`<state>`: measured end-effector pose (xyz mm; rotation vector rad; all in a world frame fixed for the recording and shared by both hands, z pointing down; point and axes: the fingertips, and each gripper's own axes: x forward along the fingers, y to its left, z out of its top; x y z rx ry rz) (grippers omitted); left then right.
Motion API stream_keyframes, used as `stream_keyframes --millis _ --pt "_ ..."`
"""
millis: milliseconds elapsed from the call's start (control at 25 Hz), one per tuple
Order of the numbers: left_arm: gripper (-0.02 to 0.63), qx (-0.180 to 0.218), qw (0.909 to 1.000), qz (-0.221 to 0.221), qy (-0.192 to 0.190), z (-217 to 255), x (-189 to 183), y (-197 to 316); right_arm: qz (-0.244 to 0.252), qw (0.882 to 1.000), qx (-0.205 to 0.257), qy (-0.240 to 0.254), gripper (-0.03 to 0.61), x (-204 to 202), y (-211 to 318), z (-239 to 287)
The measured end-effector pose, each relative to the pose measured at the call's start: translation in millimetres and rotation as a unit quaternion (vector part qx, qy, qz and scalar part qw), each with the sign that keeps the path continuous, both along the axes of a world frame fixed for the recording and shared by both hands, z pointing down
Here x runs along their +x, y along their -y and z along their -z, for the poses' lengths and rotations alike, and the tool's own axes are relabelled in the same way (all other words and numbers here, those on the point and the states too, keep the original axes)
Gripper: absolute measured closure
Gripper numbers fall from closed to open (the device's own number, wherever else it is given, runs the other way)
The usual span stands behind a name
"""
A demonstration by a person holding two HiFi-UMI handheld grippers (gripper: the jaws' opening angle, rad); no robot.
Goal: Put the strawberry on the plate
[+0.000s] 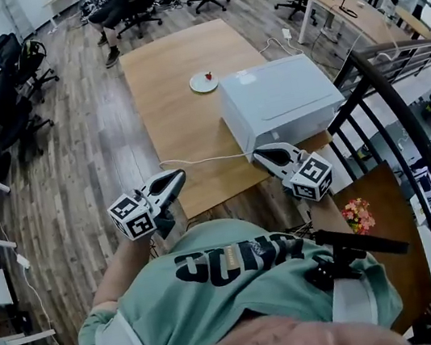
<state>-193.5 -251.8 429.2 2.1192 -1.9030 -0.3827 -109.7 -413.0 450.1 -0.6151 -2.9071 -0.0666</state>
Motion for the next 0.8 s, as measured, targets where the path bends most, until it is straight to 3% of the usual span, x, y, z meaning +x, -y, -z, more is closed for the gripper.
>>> stream_keyframes --millis 200,360,600,800 --pt "0.611 0.018 0.9997 -0.016 -0.001 8 -18 -48 -0.020 1.000 0.007 -0.005 0.571 -3 -52 5" --pt "0.611 0.037 0.9971 -0.067 0.003 3 -36 -97 -0.064 0.998 0.023 -0.009 0.571 -17 -108 10" --pt "0.611 0.017 0.9888 -0.141 0.046 -7 -64 -193 -0.113 0.993 0.014 -0.011 0.571 -37 -228 13" --pt "0.611 0.038 0.9816 -0.185 0.030 -3 -68 -223 -0.144 0.988 0.038 -0.029 0.571 -21 -283 18"
